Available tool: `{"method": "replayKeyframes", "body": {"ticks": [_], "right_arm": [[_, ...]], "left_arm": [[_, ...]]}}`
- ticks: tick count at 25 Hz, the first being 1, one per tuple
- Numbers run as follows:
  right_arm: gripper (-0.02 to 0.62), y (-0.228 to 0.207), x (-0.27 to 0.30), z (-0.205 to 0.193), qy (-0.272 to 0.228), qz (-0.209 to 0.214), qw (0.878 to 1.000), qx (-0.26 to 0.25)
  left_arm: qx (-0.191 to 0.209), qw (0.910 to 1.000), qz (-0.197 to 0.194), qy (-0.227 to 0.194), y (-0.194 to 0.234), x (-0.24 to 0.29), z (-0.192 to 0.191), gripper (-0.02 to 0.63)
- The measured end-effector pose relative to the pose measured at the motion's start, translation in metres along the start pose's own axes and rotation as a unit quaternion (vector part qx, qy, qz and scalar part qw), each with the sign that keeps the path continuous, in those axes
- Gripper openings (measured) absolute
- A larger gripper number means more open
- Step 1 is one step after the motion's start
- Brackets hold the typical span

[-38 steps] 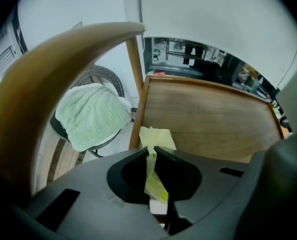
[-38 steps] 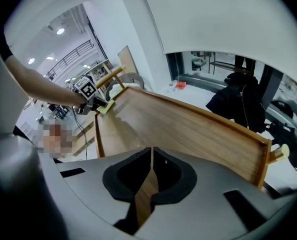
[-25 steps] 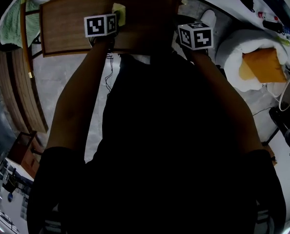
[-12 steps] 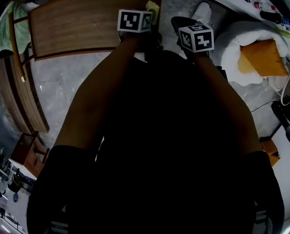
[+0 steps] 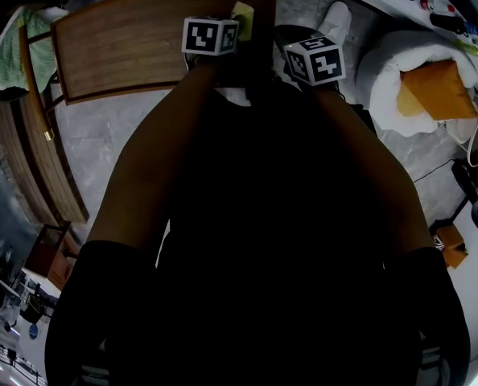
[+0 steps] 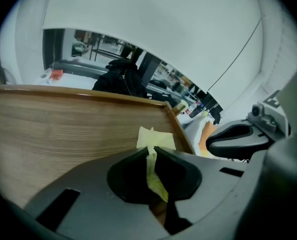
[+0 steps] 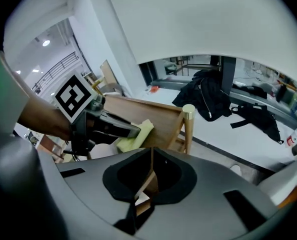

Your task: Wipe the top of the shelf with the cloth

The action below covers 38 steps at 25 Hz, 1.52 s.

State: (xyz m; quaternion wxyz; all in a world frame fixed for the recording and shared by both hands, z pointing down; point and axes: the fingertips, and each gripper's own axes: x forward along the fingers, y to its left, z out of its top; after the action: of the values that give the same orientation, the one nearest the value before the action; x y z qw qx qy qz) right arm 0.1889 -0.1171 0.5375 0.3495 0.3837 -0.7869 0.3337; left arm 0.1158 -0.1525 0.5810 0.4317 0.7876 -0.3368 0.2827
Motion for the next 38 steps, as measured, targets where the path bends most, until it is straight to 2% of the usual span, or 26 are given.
{"method": "replayKeyframes", "body": {"ticks": [15,23,27,32,38], "right_arm": [[0.028,0.103,0.058,0.043,0.006,0.018,0.999,-0.037],[0.028,0.142,0.076,0.047,0.015,0.017,0.999,-0.043],[0.028,0.15,0.08,0.041,0.02,0.012,0.999,-0.038],[0.028,0.157,0.083,0.037,0.024,0.008,0.999,-0.035],[0.028,0.161,0.083,0.034,0.026,0.008,0.999,-0.033]], "left_arm": [[-0.029,0.9959,0.084,-0.014,0.187,-0.127,-0.041,0.028],[-0.038,0.9917,0.121,-0.018,0.273,-0.184,-0.051,0.028],[-0.058,0.9881,0.139,-0.03,0.307,-0.205,-0.051,0.028],[-0.064,0.983,0.169,-0.03,0.344,-0.23,-0.056,0.028],[-0.074,0.9692,0.234,-0.024,0.383,-0.258,-0.061,0.028]]}}
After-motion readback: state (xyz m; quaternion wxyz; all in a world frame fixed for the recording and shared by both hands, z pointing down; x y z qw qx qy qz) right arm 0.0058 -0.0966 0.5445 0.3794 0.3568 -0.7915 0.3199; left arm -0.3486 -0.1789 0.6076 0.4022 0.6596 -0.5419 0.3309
